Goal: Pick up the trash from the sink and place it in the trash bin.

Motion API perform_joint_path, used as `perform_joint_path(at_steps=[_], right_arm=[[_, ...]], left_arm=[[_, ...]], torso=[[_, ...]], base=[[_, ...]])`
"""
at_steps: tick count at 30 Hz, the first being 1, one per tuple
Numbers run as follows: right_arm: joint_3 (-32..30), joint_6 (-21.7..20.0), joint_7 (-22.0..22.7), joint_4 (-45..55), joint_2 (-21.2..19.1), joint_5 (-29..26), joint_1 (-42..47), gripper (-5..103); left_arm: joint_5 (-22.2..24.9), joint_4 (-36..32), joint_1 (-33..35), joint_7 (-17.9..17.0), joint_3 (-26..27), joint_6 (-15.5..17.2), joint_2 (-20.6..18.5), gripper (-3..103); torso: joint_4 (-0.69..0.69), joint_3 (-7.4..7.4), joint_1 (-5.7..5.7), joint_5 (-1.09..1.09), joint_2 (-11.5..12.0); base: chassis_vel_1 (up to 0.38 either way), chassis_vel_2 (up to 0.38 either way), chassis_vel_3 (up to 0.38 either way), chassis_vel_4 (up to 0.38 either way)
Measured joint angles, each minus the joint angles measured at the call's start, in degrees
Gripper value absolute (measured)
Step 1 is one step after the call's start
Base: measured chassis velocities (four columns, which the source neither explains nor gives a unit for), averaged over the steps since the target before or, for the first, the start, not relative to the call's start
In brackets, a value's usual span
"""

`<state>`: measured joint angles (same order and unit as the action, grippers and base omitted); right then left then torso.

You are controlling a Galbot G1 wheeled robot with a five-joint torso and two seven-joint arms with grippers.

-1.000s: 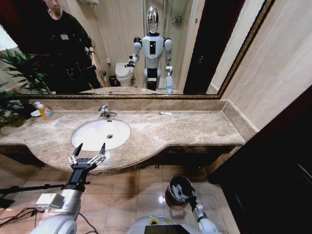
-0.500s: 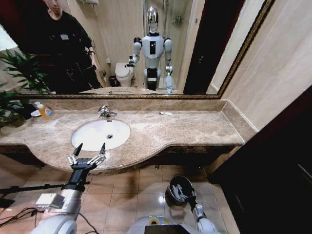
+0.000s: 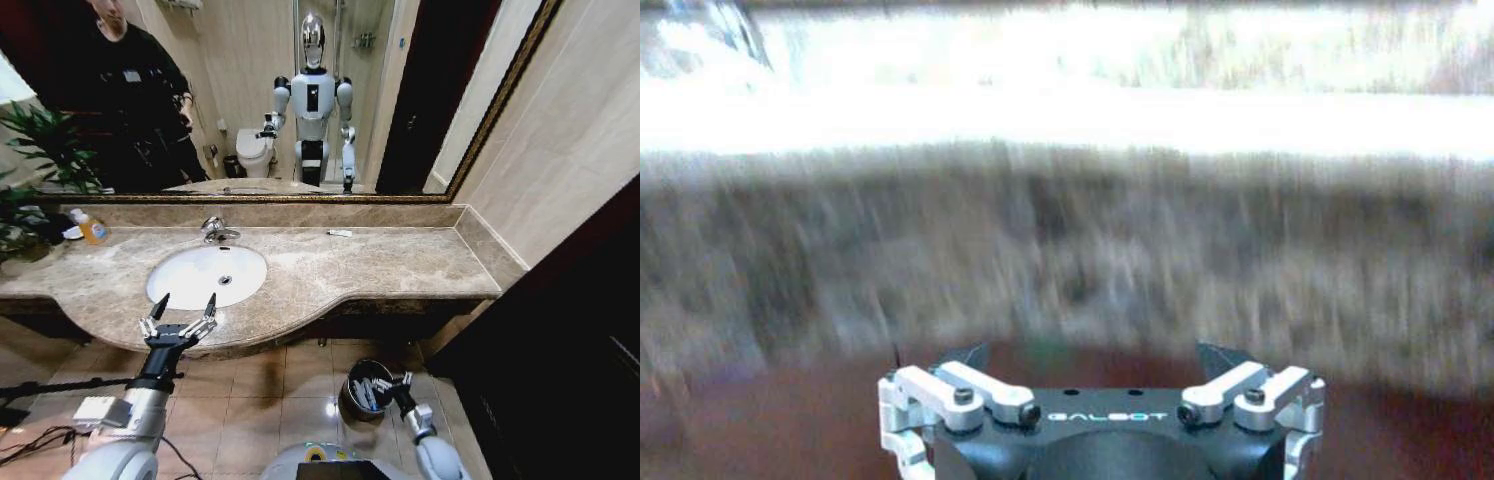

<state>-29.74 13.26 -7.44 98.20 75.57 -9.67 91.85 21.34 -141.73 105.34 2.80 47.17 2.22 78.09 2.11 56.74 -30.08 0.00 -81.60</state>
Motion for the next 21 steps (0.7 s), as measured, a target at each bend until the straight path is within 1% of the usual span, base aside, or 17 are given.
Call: perform_joint_path(at_steps=[1,2,3,4,5,6,8,9,10,11,12,14,15,16,19,20,21], right_arm=[[-0.01,-2.25,0.76,6.72,-0.83,-0.91,2.35,100],[-0.01,-3.51,0.98,10.66,-1.37,-1.67,3.33,100],[-0.01,-3.51,0.98,10.66,-1.37,-1.67,3.33,100],[0.06,-5.31,1.03,15.67,-2.22,-2.77,4.1,100],[0.11,-6.4,0.97,17.87,-2.69,-3.34,3.97,100],[0.11,-6.4,0.97,17.87,-2.69,-3.34,3.97,100],[0.49,-10.56,0.43,21.83,-4.49,-5.53,0.15,100],[0.7,-12.72,0.33,22.31,-5.39,-6.63,-2.39,100],[1.12,-14.91,0.29,22.29,-6.41,-7.71,-5.16,100],[1.12,-14.91,0.29,22.29,-6.41,-7.71,-5.16,100],[1.43,-15.97,0.17,21.91,-7.08,-8.26,-6.85,100],[2.93,-18.99,-1.82,17.83,-10.33,-10.27,-15.21,100],[3.6,-19.58,-2.66,16.24,-11.18,-11.06,-17.92,100],[3.6,-19.58,-2.66,16.24,-11.18,-11.06,-17.92,100],[7.94,-21.38,-3.85,8.76,-13.77,-15.11,-28.32,100],[7.94,-21.38,-3.85,8.76,-13.77,-15.11,-28.32,100],[9.78,-21.47,-4.32,6.08,-14.13,-15.64,-31.27,100]], left_arm=[[0.0,0.0,0.0,-0.01,0.0,0.0,0.0,100],[0.0,-0.01,-0.01,0.02,0.0,0.0,0.0,100],[0.0,-0.01,-0.01,0.02,0.0,0.0,0.0,100],[0.0,0.0,0.0,0.01,-0.01,0.0,0.0,100],[0.0,-0.01,0.0,0.0,0.0,0.0,0.0,100],[0.0,-0.01,0.0,0.0,0.0,0.0,0.0,100],[0.0,0.0,0.0,0.0,0.0,0.0,0.0,100],[0.0,0.0,0.0,0.0,0.0,0.0,0.0,100],[0.0,-0.01,0.0,0.0,0.0,0.0,0.0,100],[0.0,-0.01,0.0,0.0,0.0,0.0,0.0,100],[0.0,0.0,0.0,0.0,0.0,0.0,0.0,100],[0.0,-0.01,0.0,0.0,0.0,0.0,0.0,100],[0.0,0.0,0.0,0.0,0.0,0.0,0.01,100],[0.0,0.0,0.0,0.0,0.0,0.0,0.01,100],[0.0,0.0,0.0,0.0,0.0,0.0,0.0,100],[0.0,0.0,0.0,0.0,0.0,0.0,0.0,100],[0.0,0.0,0.0,0.0,0.0,0.0,0.0,100]], torso=[[-0.01,0.01,0.0,0.0,0.0],[-0.02,0.0,0.0,0.0,0.0],[-0.02,0.0,0.0,0.0,0.0],[-0.01,0.0,0.01,-0.03,-0.01],[-0.02,0.0,0.01,-0.01,-0.01],[-0.02,0.0,0.01,-0.01,-0.01],[-0.02,0.0,0.01,0.0,-0.01],[-0.01,0.0,0.01,0.0,-0.01],[0.0,0.01,0.0,0.01,-0.01],[0.0,0.01,0.0,0.01,-0.01],[0.0,0.01,0.0,0.01,-0.01],[0.0,0.01,-0.01,0.02,0.0],[0.0,0.01,-0.01,0.01,0.0],[0.0,0.01,-0.01,0.01,0.0],[0.0,0.01,-0.01,0.0,0.0],[0.0,0.01,-0.01,0.0,0.0],[0.0,0.02,-0.01,0.0,0.0]], base=[[0.0,0.0,0.0,0.0],[0.0,0.0,0.0,0.0],[0.0,0.0,0.0,0.0],[0.0,0.0,0.0,0.0],[0.0,0.0,0.0,0.0],[0.0,0.0,0.0,0.0],[0.0,0.0,0.0,0.0],[0.0,0.0,0.0,0.0],[0.0,0.0,0.0,0.0],[0.0,0.0,0.0,0.0],[0.0,0.0,0.0,0.0],[0.0,0.0,0.0,0.0],[0.0,0.0,0.0,0.0],[0.0,0.0,0.0,0.0],[0.0,0.0,0.0,0.0],[0.0,0.0,0.0,0.0],[0.0,0.0,0.0,0.0]])
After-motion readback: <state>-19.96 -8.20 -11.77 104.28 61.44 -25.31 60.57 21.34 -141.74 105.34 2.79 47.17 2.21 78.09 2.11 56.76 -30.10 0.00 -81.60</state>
